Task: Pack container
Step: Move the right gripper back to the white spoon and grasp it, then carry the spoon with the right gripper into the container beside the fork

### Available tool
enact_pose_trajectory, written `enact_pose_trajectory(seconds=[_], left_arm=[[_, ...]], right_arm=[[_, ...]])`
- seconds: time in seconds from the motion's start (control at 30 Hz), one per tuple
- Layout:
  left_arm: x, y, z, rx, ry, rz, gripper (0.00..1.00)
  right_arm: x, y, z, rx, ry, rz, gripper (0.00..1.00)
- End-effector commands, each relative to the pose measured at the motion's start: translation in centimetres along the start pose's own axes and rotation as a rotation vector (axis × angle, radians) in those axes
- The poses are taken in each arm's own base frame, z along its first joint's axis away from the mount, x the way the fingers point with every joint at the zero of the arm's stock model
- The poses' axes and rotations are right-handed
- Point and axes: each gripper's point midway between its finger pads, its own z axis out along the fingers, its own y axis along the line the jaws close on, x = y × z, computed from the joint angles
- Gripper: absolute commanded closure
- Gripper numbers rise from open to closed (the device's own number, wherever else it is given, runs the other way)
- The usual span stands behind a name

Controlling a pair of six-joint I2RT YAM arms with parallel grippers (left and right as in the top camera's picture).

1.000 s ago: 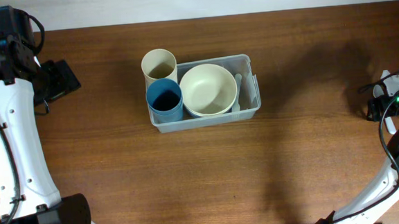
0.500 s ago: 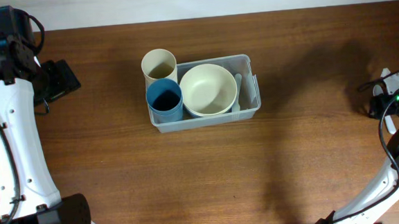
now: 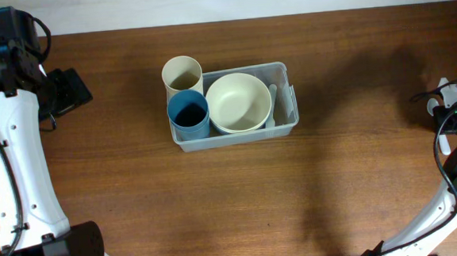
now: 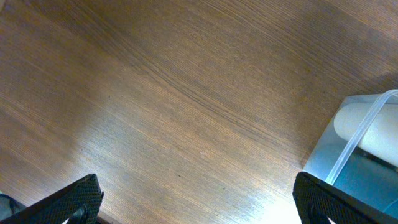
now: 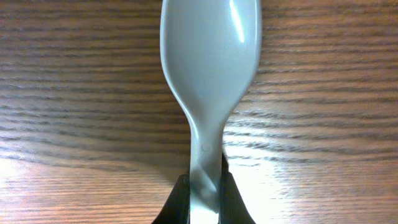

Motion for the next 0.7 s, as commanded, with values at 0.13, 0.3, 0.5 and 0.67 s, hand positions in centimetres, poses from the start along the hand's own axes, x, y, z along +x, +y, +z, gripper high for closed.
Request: enact_pose_trajectory(seconds=[0.13,0.3,0.5,0.67], left_arm=[[-0.2,0.5,-1.3,0.002,-0.040,-0.021,0.00],[-0.2,0.5,-1.3,0.002,-0.040,-0.021,0.00],[-0.2,0.5,-1.3,0.002,-0.040,-0.021,0.00],[-0.2,0.5,-1.3,0.002,-0.040,-0.021,0.00]], right_arm=[[-6.7,2.5,-4.3,0.032,-0.106,0.061,0.96],[-15.1,8.3,-12.7,-0.014,-0.339,0.045,0.96],[-19.2,19.8,-21.5,-0.131,-0.491,-0.053,0.96],[-18.0,28.7,-22.3,-0.204,-0.423,-0.140,0.96]])
